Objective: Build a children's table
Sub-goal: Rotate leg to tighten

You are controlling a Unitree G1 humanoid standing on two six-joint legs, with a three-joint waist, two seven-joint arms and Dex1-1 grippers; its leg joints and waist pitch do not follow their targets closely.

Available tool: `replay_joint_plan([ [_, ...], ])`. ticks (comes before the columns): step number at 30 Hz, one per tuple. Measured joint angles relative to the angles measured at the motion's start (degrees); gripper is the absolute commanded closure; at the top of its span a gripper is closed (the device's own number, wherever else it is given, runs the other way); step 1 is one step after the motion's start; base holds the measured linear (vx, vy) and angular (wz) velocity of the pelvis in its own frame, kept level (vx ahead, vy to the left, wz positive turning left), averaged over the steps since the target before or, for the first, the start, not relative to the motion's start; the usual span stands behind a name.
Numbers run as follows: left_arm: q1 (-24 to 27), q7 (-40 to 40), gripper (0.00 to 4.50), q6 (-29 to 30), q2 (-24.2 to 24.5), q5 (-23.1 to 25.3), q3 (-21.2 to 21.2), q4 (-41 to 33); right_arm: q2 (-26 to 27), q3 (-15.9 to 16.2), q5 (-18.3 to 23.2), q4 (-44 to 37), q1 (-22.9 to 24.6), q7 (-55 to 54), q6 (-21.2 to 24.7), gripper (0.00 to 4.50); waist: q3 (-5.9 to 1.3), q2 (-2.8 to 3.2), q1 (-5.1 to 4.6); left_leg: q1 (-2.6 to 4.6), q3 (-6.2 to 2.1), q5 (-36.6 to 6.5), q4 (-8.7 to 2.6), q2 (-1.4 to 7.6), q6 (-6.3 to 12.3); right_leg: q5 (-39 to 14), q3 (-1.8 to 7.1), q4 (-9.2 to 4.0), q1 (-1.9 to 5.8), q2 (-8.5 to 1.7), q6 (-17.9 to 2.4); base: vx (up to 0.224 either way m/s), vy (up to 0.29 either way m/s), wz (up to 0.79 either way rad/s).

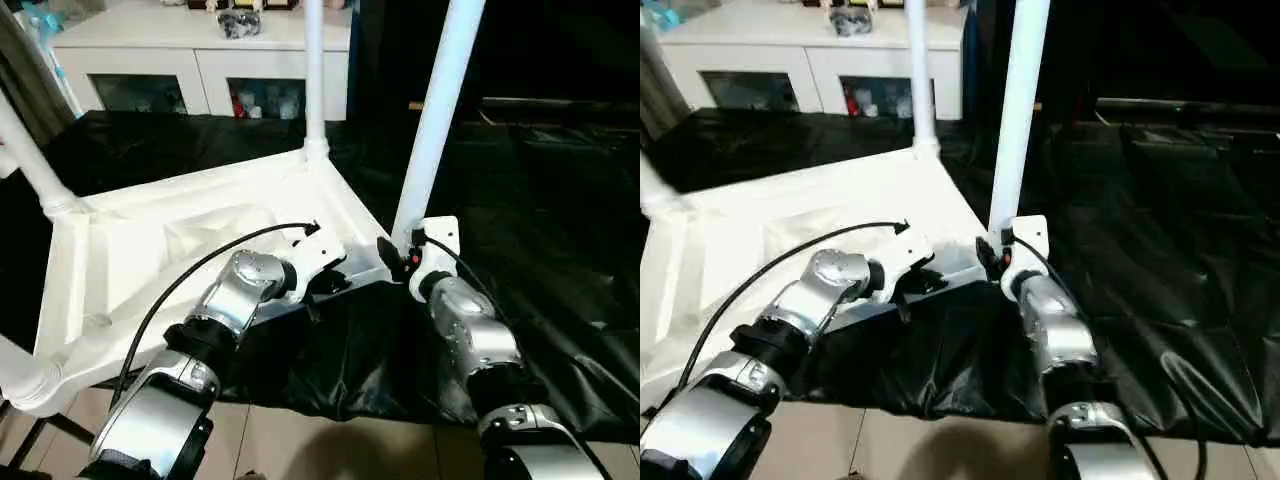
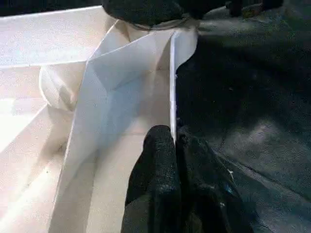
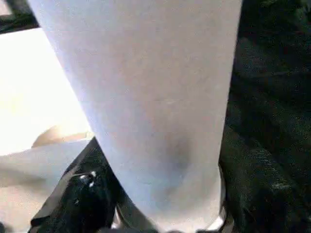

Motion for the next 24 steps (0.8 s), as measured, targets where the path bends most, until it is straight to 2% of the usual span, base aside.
replay_joint_plan([
  [3,0.49,0.18,4.50,-1.22,0.11,0.03,-0.08,-0.60,0.29,-0.05,0.08,-0.04,-0.04,0.33,-0.71,1.05,0.00,-0.01,0.08,-0.02,-0.02,0.00,-0.02,0.01,0.00,0.39,0.01,0.07,0.00,0.01,0.00,0.000,0.000,0.00],
  [4,0.66,-0.11,4.50,-1.72,0.33,0.02,-0.07,-0.82,0.29,-0.05,0.09,-0.04,-0.05,0.63,-0.98,0.80,-0.01,-0.01,0.08,-0.02,-0.02,0.00,-0.06,0.03,0.00,0.40,0.00,0.09,-0.03,0.02,-0.01,0.000,0.000,0.00],
  [8,1.10,-3.04,4.50,-3.15,1.95,-0.62,0.05,-1.71,-0.73,0.56,-0.01,-0.35,0.14,5.87,-2.01,0.76,-0.02,0.05,-0.02,-0.21,-0.01,-0.01,-0.31,0.05,-0.01,0.55,-0.01,0.10,-0.28,0.08,-0.18,0.000,0.000,0.00],
  [12,2.24,-7.72,4.50,-4.54,3.71,-2.40,0.10,-3.21,-5.09,3.35,0.07,-3.34,1.90,15.40,-1.41,0.76,-0.01,0.09,0.17,-0.53,0.00,0.02,-0.34,0.16,0.13,0.44,-0.14,0.10,-0.54,0.14,-0.25,0.000,0.000,0.00],
  [16,2.92,-13.73,4.50,-5.84,5.66,-3.54,-0.24,-3.78,-9.88,6.40,1.15,-7.37,4.54,26.92,-0.21,0.76,0.02,0.14,0.94,-0.55,0.01,0.13,-0.22,0.22,0.31,0.43,-0.17,0.14,-0.54,0.15,-0.26,0.000,0.000,0.00],
  [21,3.04,-18.95,4.50,-7.46,7.87,-4.14,-1.16,-3.78,-14.80,9.24,2.77,-11.36,6.43,38.98,1.49,0.76,0.06,0.20,1.17,-0.51,0.09,-0.01,-0.03,0.24,0.04,0.46,-0.07,0.16,-0.40,0.11,-0.25,0.000,0.000,0.00],
  [24,3.03,-21.71,4.50,-8.80,8.74,-4.51,-1.60,-3.77,-18.56,11.18,3.40,-14.48,7.66,45.86,2.51,0.76,0.07,0.10,1.93,-0.47,0.10,-0.01,-0.03,0.26,0.04,0.45,-0.06,0.16,-0.32,0.11,-0.23,0.000,0.000,0.00],
])
